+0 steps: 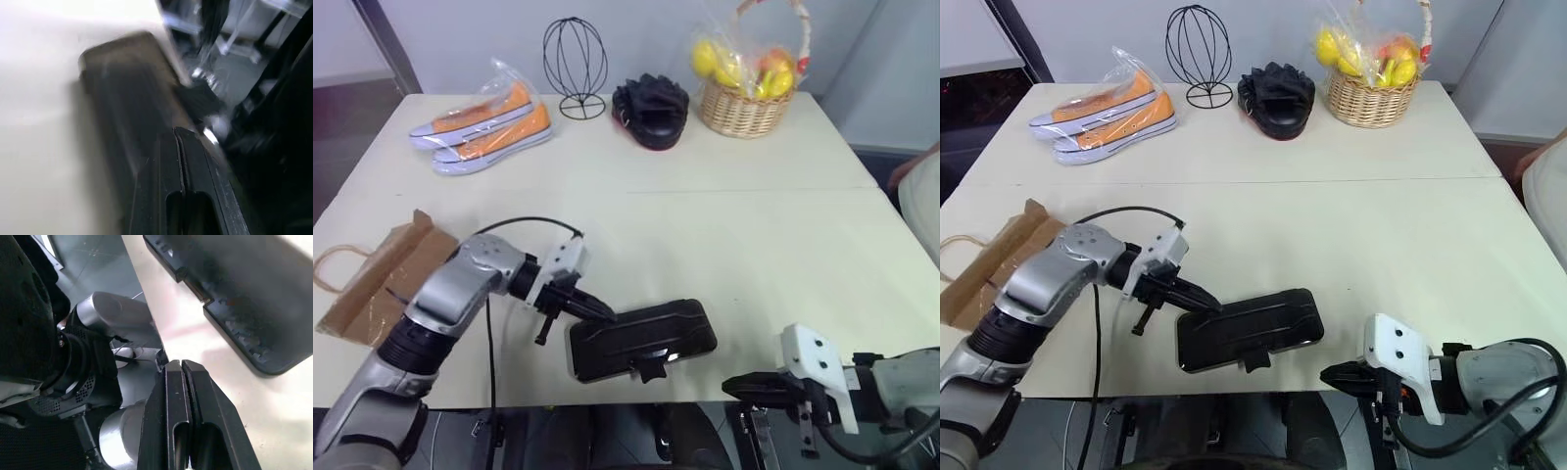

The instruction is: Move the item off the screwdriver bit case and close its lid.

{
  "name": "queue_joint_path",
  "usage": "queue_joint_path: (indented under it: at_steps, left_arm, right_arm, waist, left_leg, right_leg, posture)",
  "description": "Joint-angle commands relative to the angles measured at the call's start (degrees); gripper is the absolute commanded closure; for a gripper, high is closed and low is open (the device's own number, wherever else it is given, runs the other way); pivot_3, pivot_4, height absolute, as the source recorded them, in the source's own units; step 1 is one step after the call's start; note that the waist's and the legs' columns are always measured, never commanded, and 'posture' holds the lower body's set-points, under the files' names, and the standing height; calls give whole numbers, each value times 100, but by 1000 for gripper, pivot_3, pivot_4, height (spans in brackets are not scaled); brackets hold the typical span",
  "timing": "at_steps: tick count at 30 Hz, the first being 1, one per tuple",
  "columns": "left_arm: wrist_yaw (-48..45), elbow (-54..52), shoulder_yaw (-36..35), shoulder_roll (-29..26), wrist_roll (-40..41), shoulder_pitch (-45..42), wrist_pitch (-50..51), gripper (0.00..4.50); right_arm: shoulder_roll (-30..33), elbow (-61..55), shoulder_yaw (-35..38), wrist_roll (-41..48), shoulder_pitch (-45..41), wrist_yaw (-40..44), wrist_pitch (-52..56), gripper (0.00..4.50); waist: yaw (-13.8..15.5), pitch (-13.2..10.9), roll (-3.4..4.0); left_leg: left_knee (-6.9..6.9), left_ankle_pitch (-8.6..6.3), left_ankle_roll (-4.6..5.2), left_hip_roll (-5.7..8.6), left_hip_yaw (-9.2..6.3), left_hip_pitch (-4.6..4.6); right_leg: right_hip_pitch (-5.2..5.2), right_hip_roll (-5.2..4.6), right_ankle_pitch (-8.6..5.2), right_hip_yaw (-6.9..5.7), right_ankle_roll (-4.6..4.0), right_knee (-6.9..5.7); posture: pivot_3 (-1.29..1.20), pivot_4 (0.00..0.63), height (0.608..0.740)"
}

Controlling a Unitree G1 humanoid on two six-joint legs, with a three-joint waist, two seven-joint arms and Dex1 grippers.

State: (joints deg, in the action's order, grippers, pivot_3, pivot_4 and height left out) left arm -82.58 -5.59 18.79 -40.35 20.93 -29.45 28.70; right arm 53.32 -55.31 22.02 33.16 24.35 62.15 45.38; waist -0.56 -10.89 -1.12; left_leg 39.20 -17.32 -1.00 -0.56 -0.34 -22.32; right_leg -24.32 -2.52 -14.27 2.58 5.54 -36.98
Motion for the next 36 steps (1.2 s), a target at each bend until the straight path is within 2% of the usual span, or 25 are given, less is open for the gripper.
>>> queue_joint_path:
  at_steps: [1, 4, 10, 13, 17, 23, 27, 36]
  left_arm:
    - [189, 344, -119, 150, -176, -253, -322, 4500]
    - [268, 919, -249, 382, -184, -607, -461, 4500]
    - [375, 2086, -5, 999, -642, -1091, -1151, 4500]
    - [151, 2185, 221, 1145, -794, -1061, -1339, 4500]
    - [-110, 2047, 390, 1195, -827, -972, -1399, 4500]
    - [-134, 1942, 363, 1248, -798, -936, -1296, 4500]
    - [-143, 1892, 373, 1257, -804, -915, -1256, 4500]
    - [-146, 1746, 564, 1366, -899, -650, -1245, 4500]
  right_arm:
    - [-100, -407, 127, 280, 135, -148, -118, 4475]
    - [-191, -412, -348, 272, -101, -488, -162, 4475]
    - [-626, -190, -2341, -145, -1218, -1252, -157, 4475]
    - [-920, 76, -3062, -337, -1820, -1509, -108, 4475]
    - [-1070, 314, -3909, -746, -2193, -1803, -68, 4475]
    - [-760, 1006, -4508, -1586, -2063, -1866, -659, 4475]
    - [-1016, 1715, -4339, -1879, -2096, -2203, -881, 4475]
    - [-1310, 1919, -4009, -2004, -2142, -2494, -1176, 4475]
  waist:
    - [10, 0, -2]
    - [7, 3, -10]
    - [-31, 6, -12]
    - [-28, 6, -12]
    - [-3, 6, -12]
    - [-3, 7, -12]
    - [-26, 14, -21]
    - [-17, 44, -60]
  left_leg:
    - [1, 0, 0, -1, 0, -1]
    - [5, 0, 0, 0, 0, -4]
    - [6, 0, 1, 3, 0, -2]
    - [4, 0, 0, 2, -2, -2]
    - [4, 0, 0, 3, -4, -6]
    - [6, 0, 0, 8, -4, -6]
    - [5, 0, 1, 4, -2, -1]
    - [7, 1, 0, 2, -6, 8]
  right_leg:
    - [0, 0, 1, -2, 1, 0]
    - [0, -1, 2, -2, 3, 0]
    - [-2, 1, 3, 0, 6, -1]
    - [-3, 3, 8, 1, 15, -3]
    - [-6, -1, 8, 0, 14, -3]
    - [-5, -8, 8, -1, 14, -3]
    - [-2, 0, 8, -1, 14, -4]
    - [7, 0, 9, 0, 14, -11]
  posture:
    - [0, 150, 740]
    - [0, 150, 740]
    - [0, 150, 740]
    - [0, 150, 740]
    - [0, 150, 740]
    - [0, 150, 740]
    - [0, 150, 740]
    - [0, 150, 740]
